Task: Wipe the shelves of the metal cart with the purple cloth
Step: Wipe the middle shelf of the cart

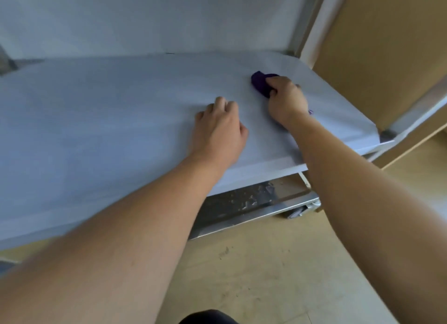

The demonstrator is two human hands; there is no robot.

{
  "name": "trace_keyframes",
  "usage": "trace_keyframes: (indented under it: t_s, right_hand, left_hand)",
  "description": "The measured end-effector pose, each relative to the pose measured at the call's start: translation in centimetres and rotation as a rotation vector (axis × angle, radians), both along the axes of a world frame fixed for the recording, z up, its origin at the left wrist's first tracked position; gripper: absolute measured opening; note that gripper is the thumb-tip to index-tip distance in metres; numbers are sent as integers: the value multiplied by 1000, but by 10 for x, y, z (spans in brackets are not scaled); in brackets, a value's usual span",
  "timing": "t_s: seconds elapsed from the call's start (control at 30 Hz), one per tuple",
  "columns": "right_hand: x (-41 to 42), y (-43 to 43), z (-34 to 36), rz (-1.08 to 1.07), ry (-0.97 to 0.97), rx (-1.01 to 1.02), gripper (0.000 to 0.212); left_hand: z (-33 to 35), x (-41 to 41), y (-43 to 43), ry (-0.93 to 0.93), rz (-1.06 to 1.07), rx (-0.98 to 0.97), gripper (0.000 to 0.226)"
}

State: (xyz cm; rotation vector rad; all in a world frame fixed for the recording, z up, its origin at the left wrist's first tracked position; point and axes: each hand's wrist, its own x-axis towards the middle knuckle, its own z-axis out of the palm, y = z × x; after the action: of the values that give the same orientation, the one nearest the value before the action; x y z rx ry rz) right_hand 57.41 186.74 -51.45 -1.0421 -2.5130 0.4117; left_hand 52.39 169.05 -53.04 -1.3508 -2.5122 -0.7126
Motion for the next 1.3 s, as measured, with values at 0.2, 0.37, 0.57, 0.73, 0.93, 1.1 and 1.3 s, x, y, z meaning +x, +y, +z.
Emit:
trace_keyframes:
  t_s: [0.2, 0.37, 0.57, 0.73, 0.93, 1.1, 1.3]
  right_hand:
    - [-62, -56, 3, 433, 14, 20, 37]
    - [-67, -55, -5, 428, 58, 25, 44]
    - [-69, -54, -8, 439, 62, 17, 46]
    - [-71, -54, -10, 433, 53, 32, 45]
    - [-88, -21, -2, 146, 21, -30, 44]
    - [-143, -23, 3, -205, 137, -152, 38]
    - [-213, -132, -3, 433, -42, -103, 43]
  left_hand:
    - [3, -1, -2, -4, 157, -27, 26]
    - [13, 2, -14, -88, 167, -30, 22]
    - [17, -34, -61, -76, -30, -95, 33]
    - [10, -77, -110, -80, 138, 18, 31]
    - [-1, -80, -105, -15, 131, 57, 31]
    - [-4, -80, -104, 28, 112, 43, 39]
    - [0, -79, -107, 17, 150, 11, 30]
